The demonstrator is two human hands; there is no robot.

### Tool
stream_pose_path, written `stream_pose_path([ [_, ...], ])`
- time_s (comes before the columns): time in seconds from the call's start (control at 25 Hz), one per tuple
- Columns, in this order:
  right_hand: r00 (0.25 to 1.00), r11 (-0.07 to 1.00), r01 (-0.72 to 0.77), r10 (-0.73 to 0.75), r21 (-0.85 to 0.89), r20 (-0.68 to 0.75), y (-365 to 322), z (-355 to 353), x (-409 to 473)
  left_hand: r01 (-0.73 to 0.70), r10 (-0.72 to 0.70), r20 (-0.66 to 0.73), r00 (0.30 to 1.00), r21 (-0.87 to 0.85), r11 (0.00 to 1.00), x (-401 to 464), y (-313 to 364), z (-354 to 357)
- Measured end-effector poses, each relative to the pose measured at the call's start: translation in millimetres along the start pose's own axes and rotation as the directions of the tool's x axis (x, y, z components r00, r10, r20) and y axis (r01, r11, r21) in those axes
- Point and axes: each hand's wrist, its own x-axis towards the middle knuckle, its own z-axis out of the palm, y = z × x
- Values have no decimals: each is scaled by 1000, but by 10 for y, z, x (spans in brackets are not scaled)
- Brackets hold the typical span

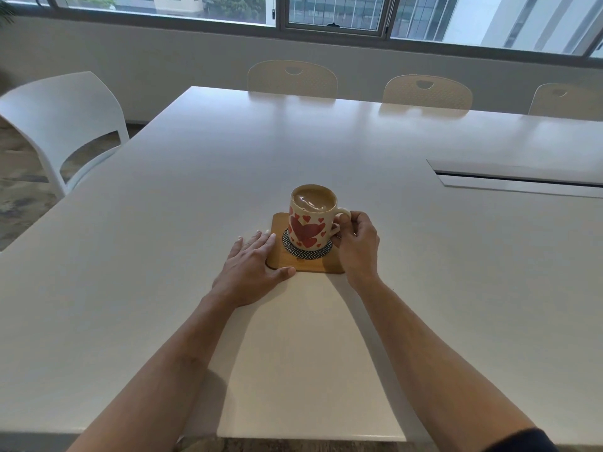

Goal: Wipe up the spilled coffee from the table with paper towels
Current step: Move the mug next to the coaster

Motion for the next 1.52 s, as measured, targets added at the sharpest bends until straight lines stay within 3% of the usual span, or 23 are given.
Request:
stream_pose_path([
  [1.2, 988, 998, -28, 19, 52, 154, -51, -134, 4, -8, 8, 2, 1000, 14, 1000, -16, 9, -6],
  [1.36, 990, 999, -11, 16, -40, 143, -31, -231, -57, -10, 10, -1, 1000, 16, 1000, -13, -6, -3],
  [1.52, 993, 967, 66, -41, -245, 107, -98, -318, -162, -8, 8, 4, 1000, 20, 1000, -17, 20, -15],
])
